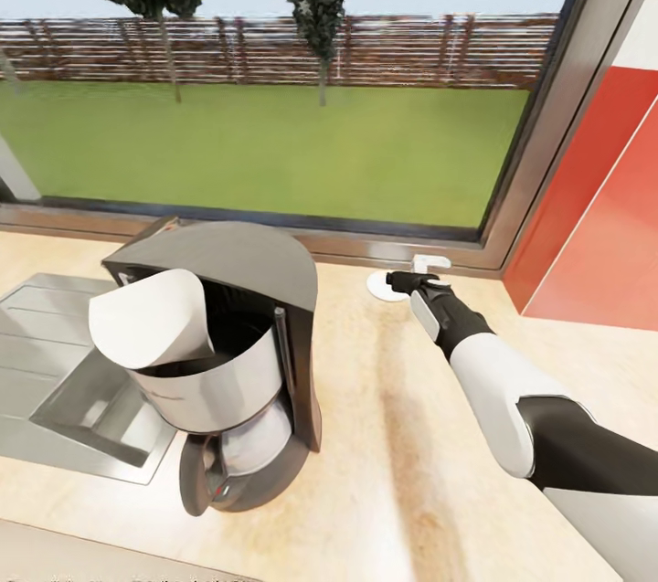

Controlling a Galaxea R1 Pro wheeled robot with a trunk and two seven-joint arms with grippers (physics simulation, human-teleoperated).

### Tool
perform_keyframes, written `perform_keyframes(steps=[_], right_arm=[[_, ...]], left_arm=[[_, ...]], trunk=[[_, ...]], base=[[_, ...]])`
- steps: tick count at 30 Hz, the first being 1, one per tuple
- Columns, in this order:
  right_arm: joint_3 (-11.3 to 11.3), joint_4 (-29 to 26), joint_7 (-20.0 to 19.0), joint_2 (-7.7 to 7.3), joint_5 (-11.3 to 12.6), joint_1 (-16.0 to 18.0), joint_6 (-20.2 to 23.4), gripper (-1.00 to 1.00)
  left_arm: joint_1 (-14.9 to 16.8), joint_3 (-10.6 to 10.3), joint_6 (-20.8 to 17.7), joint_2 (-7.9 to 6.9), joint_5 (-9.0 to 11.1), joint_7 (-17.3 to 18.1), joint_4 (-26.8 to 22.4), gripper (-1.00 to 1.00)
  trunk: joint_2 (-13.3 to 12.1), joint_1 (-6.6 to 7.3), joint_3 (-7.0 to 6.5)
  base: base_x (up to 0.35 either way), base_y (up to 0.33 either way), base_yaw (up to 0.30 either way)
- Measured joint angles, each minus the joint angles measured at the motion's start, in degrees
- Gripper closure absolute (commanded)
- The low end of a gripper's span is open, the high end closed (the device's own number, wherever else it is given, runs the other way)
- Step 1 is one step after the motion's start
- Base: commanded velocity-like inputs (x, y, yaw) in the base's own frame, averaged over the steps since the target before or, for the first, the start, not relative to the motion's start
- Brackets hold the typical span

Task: Set up a coffee station on the kitchen countertop: keep the coffee maker on the countertop, move the bottle of coffee from the kitchen shelf to the counter next to the coffee maker, place a paper coffee filter on top of the coffee maker, put the saucer next to the coffee maker with the coffee cup on the saucer, and place the electric kettle next to the coffee maker.

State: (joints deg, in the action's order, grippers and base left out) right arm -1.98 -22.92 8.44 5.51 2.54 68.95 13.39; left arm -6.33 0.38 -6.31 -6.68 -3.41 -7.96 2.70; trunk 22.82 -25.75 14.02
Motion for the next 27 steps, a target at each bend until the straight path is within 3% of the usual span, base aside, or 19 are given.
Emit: perform_keyframes(steps=[9, 27], right_arm=[[-0.1, -6.3, 0.4, -0.02, 0.0, 0.0, 0.2, -1.0], [0.4, -6.5, 0.8, 0.14, 0.0, 0.0, 0.2, -1.0]], left_arm=[[0.0, 0.0, 0.0, 0.0, 0.0, 0.0, 0.0, -1.0], [0.0, 0.0, 0.0, 0.0, 0.0, 0.0, 0.0, -1.0]], trunk=[[0.0, 0.0, 0.83], [0.0, 0.0, 2.49]], base=[[0.0, 0.0, 0.0], [0.0, 0.0, 0.0]])
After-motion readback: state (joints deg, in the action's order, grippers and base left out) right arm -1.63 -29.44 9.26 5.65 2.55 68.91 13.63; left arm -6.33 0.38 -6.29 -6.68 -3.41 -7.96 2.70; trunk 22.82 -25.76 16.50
